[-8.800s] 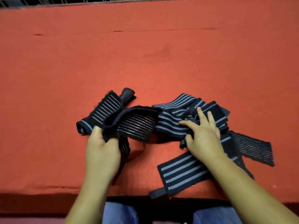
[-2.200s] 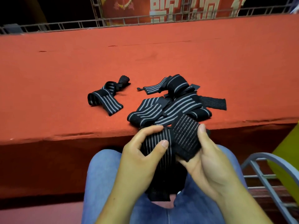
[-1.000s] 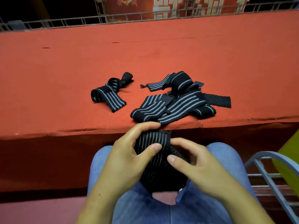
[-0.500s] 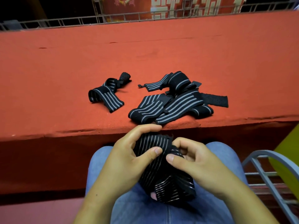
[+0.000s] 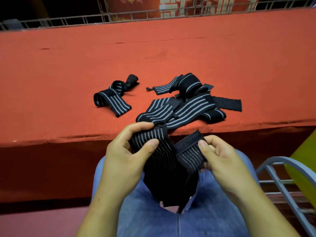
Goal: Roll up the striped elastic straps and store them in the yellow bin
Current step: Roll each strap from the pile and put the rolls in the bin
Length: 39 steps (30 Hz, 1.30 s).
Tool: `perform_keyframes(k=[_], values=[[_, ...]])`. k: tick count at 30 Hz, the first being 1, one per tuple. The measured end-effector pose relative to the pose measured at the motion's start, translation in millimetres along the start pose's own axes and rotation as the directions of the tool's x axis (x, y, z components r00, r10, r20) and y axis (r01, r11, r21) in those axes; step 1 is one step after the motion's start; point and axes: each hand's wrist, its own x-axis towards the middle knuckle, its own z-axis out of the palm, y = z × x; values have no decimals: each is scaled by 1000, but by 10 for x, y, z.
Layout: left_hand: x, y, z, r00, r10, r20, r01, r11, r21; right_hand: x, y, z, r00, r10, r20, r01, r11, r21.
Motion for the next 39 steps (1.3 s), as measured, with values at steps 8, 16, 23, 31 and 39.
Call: perform_keyframes(k=[8, 16, 23, 31, 39], values=[[22, -3, -93, 998, -4, -55, 2, 999, -38, 32, 39, -76, 982, 20, -185, -17, 1000, 16], [-57, -6, 258, 995, -44, 89, 59, 983, -173, -79, -57, 234, 1000, -18, 12, 15, 984, 177], [-67, 9, 288, 999, -37, -20, 33, 987, -158, -149, -151, 347, 989, -40, 140, -3, 957, 290], [-70, 20, 307, 996, -34, -78, 22, 989, -149, -185, -258, 342, 982, -83, 171, 45, 976, 214], [-75, 41, 315, 992, 9, -122, -16, 998, -60, -181, -265, 320, 977, -85, 194, 53, 985, 164]])
